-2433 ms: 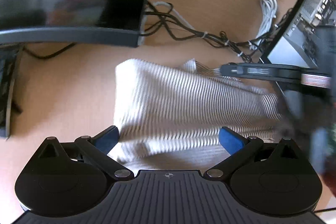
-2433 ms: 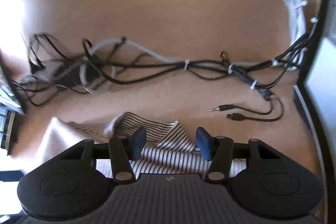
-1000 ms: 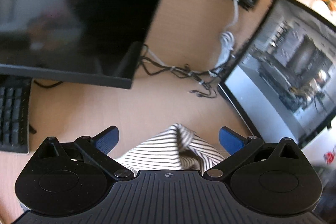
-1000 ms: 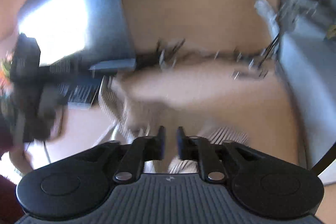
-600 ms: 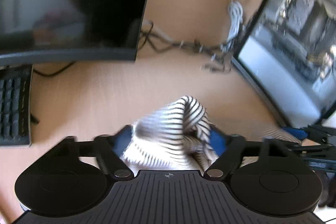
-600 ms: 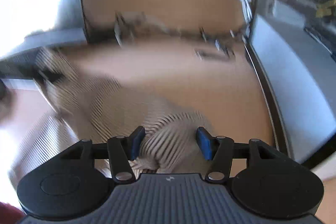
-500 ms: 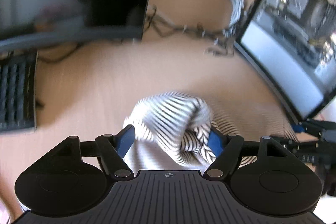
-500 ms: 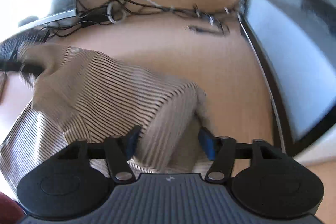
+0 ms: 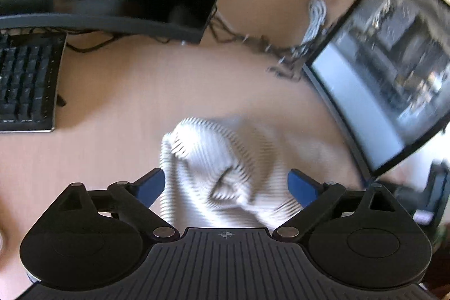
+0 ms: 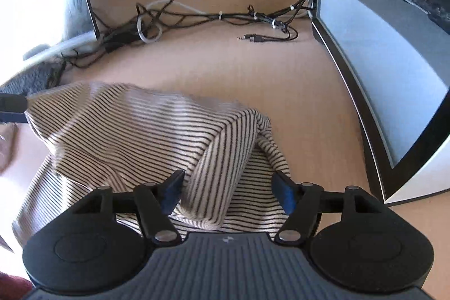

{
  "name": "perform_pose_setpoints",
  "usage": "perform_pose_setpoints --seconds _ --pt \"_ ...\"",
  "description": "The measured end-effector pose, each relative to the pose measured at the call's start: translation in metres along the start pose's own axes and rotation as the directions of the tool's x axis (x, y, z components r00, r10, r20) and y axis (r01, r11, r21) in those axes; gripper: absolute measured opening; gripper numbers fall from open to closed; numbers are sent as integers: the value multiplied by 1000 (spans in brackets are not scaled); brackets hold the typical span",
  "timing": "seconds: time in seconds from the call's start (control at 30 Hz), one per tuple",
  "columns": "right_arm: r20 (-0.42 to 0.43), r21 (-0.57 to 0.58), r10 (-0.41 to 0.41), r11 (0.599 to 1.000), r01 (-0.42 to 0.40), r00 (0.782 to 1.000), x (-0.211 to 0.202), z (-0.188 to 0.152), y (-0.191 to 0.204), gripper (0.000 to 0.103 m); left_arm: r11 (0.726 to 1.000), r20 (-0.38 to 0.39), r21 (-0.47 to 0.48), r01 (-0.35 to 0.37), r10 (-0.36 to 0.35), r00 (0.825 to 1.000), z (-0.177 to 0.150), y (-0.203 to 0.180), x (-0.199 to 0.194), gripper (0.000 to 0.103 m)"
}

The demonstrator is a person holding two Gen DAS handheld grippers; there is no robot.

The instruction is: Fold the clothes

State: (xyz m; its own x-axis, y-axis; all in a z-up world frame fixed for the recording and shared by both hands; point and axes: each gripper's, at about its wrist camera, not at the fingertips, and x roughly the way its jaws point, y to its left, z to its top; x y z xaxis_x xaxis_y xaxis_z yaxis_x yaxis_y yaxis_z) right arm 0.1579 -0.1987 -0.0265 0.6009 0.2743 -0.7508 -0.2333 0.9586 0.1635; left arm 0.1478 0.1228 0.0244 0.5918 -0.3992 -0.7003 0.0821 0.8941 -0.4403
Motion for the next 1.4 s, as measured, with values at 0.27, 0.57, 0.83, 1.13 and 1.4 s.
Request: perform_pose_setpoints --seconds 0.27,0.57,0.83,1.13,1.4 --pt "0 176 134 976 -132 991 -3 8 -9 68 997 -60 -70 -16 12 998 16 -2 37 97" --pt "-36 78 95 993 -92 995 49 25 6 43 985 -110 -170 -30 12 994 21 13 82 60" --pt "89 63 133 988 -139 987 54 88 -1 30 996 38 -4 -86 87 996 61 -15 67 46" --pt "78 37 191 980 -194 979 18 64 -10 30 999 36 -35 -12 14 999 28 -13 43 43" --pt "44 3 198 980 -198 979 4 35 -4 30 998 13 -68 12 -11 1000 -3 1 28 43"
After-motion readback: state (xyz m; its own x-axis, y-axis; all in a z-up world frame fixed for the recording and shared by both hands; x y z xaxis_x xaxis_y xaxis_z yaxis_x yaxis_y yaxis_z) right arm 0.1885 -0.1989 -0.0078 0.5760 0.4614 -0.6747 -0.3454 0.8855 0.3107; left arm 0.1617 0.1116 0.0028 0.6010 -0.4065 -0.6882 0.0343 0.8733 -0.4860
